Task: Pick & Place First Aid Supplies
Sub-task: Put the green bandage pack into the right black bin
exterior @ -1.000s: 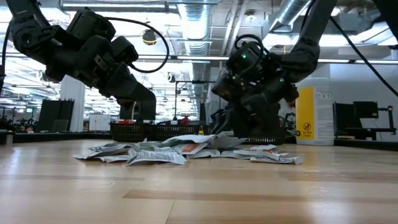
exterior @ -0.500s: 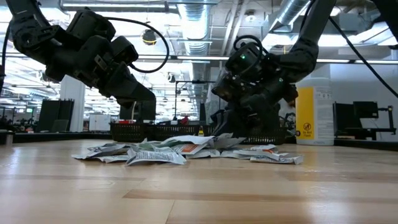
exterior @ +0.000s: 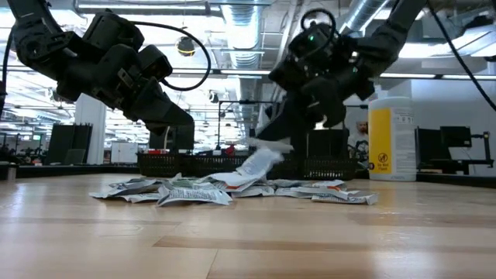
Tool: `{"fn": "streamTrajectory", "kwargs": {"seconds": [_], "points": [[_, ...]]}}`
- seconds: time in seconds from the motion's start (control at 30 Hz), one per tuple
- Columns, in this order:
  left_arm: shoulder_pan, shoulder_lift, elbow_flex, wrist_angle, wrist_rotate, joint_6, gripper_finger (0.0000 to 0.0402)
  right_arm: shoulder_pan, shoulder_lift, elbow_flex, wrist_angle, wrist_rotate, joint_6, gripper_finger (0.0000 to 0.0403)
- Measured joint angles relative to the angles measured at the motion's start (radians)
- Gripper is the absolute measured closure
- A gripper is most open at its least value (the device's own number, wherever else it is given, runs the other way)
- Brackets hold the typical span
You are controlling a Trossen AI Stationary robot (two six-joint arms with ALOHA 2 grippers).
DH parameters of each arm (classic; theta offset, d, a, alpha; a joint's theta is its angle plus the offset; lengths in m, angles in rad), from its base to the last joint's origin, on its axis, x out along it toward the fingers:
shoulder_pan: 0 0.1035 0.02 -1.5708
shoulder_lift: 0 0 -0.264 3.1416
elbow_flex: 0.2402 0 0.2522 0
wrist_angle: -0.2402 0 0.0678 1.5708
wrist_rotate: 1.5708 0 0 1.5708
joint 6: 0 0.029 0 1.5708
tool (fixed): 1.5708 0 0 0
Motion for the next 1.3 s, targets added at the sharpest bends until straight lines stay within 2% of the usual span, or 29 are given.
{"fn": "streamTrajectory", "kwargs": {"seconds": [0.13, 0.4, 0.6, 0.8, 1.0, 1.3], "points": [[0.0, 0.0, 0.0, 0.0, 0.0, 0.0, 0.0385, 0.0, -0.058, 0.0, -0.045, 0.075, -0.029, 0.0402], [0.0, 0.0, 0.0, 0.0, 0.0, 0.0, 0.0385, -0.001, -0.123, 0.0, -0.109, 0.158, -0.069, 0.0402], [0.0, 0.0, 0.0, 0.0, 0.0, 0.0, 0.0385, -0.044, -0.163, 0.0, -0.177, 0.245, -0.121, 0.0402], [0.0, 0.0, 0.0, 0.0, 0.0, 0.0, 0.0385, -0.152, -0.212, 0.0, -0.223, 0.289, -0.129, 0.0402], [0.0, 0.0, 0.0, 0.0, 0.0, -0.003, 0.0385, -0.303, -0.244, 0.0, -0.309, 0.42, -0.181, 0.0403], [0.0, 0.0, 0.0, 0.0, 0.0, -0.003, 0.0385, -0.535, -0.257, 0.0, -0.374, 0.531, -0.141, 0.0403]]}}
